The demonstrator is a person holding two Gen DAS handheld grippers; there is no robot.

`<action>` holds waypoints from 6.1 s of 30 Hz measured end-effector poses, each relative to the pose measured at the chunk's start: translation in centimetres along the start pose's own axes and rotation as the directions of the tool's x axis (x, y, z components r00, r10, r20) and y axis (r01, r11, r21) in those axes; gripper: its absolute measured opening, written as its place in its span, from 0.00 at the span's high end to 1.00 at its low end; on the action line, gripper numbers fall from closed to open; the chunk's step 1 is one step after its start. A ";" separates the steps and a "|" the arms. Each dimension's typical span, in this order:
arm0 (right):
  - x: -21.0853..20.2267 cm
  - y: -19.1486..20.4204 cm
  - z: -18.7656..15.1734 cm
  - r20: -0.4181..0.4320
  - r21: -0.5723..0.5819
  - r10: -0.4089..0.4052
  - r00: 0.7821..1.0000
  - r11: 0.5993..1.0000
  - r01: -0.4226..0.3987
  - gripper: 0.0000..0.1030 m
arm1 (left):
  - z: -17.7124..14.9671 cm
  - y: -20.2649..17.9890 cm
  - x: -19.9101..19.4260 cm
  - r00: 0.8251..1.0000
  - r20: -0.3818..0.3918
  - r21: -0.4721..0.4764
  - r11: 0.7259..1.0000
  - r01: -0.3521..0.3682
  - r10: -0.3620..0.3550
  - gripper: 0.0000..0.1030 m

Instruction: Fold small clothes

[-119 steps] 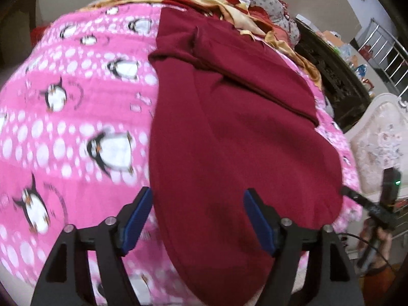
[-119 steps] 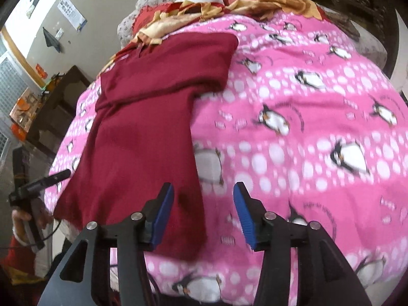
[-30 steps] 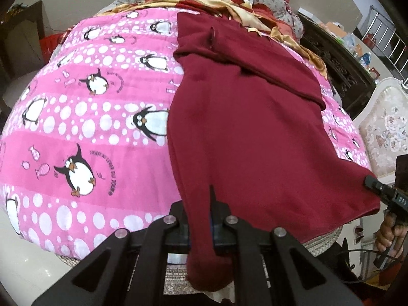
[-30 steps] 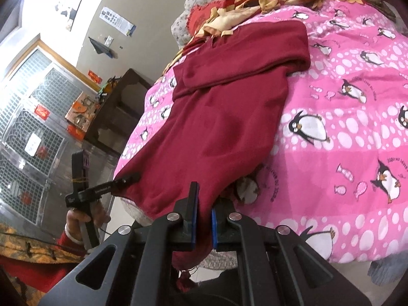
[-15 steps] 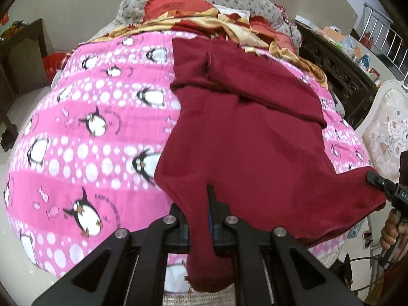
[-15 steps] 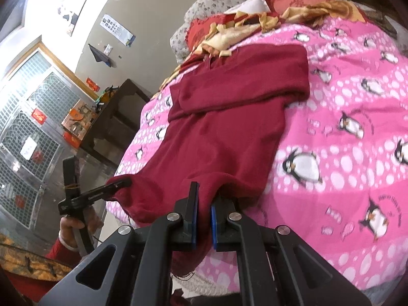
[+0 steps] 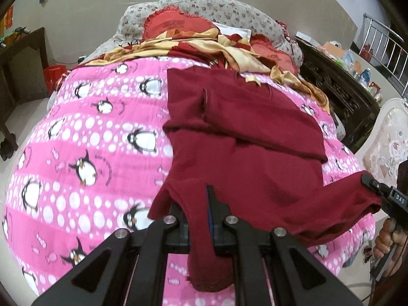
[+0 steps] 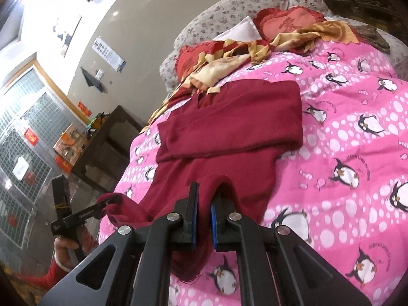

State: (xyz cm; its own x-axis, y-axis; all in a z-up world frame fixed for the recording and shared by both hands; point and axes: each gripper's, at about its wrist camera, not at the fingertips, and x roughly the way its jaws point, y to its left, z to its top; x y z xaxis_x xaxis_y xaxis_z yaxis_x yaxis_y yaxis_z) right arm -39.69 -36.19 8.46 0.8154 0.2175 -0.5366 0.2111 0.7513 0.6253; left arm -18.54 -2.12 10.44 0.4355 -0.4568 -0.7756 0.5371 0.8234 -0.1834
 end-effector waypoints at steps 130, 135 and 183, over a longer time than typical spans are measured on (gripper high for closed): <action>19.1 -2.5 18.8 0.033 -0.242 -0.202 0.979 0.949 0.204 0.45 | 18.1 -2.2 16.4 0.999 0.019 -0.023 0.999 0.047 -0.047 0.11; 23.0 -1.9 18.9 -0.009 -0.344 -0.367 0.930 0.875 0.342 0.45 | 19.0 -3.0 21.0 0.998 -0.029 -0.004 0.999 -0.047 0.046 0.11; 8.5 -5.2 6.7 -0.084 -0.145 -0.284 0.955 0.952 0.271 0.82 | 6.3 0.8 13.0 0.984 -0.125 0.073 0.988 0.140 -0.130 0.74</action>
State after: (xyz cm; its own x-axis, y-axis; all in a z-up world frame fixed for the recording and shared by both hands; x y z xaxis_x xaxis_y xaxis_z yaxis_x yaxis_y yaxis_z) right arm -30.21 -42.41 4.42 0.6735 0.0463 -0.7378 0.3436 0.8640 0.3679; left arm -7.93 -9.49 4.04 0.2687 -0.5143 -0.8144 0.6439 0.7248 -0.2453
